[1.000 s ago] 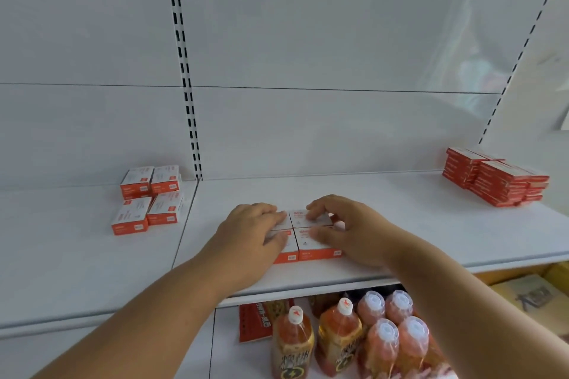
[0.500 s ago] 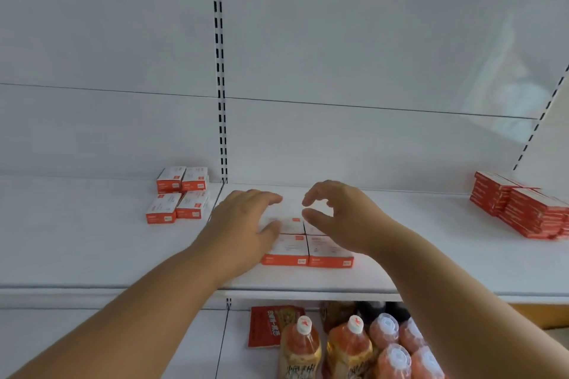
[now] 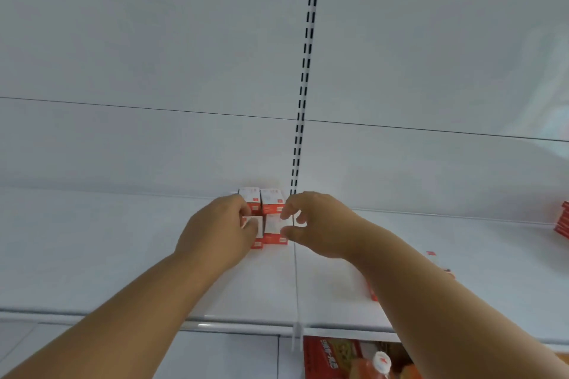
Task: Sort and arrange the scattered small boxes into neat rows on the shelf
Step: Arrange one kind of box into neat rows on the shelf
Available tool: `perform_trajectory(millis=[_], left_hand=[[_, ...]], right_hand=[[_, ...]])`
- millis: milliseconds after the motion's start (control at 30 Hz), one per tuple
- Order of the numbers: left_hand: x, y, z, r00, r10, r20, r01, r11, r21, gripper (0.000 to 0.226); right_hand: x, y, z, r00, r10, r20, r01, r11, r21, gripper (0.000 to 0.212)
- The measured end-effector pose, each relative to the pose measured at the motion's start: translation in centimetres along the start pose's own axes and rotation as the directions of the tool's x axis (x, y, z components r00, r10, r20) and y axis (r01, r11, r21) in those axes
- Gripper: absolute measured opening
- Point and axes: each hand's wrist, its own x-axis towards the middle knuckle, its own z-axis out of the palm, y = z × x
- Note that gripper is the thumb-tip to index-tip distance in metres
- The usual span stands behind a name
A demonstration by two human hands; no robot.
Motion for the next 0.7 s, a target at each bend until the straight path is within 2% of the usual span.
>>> perform_trajectory(millis=[133, 267, 367, 433, 533, 600, 700], left_hand=[[1.2, -1.5, 0.5, 0.983, -0.03, 0.179, 0.018, 0.997, 0.071, 0.048], [1.2, -2.2, 0.7, 0.97, 0.048, 0.24, -0.054, 0.998, 0.022, 0.047], [1.3, -2.8, 0.9, 0.966, 0.053, 0.252, -0.03, 0.995, -0.097, 0.05], [1.2, -3.0, 0.8, 0.96, 0.054, 0.274, 0.009, 0.975, -0.222, 0.048], [1.1, -3.3, 0.8, 0.954, 0.084, 0.289, 0.019, 0.941, -0.337, 0.055], [1.0, -3.5, 0.7, 0.954, 0.116, 0.277, 0.004, 0.918, -0.397, 0.056], [1.0, -3.3, 0.6, 0.959, 0.17, 0.228, -0.047, 0.886, -0.461, 0.053]], right_hand=[[2.0, -1.9, 1.7, 0.982, 0.135, 0.13, -0.121, 0.987, -0.109, 0.036], [2.3, -2.6, 1.7, 0.97, 0.194, 0.145, -0.168, 0.97, -0.177, 0.027], [2.6, -2.5, 1.7, 0.962, 0.222, 0.157, -0.179, 0.951, -0.251, 0.02], [2.8, -2.0, 2.0, 0.96, 0.236, 0.151, -0.199, 0.954, -0.225, 0.021], [2.7, -1.6, 2.1, 0.942, 0.307, 0.137, -0.296, 0.95, -0.097, 0.047], [2.6, -1.6, 1.9, 0.925, 0.354, 0.137, -0.344, 0.935, -0.091, 0.066], [2.1, -1.4, 1.3, 0.935, 0.346, 0.072, -0.34, 0.937, -0.085, 0.065]])
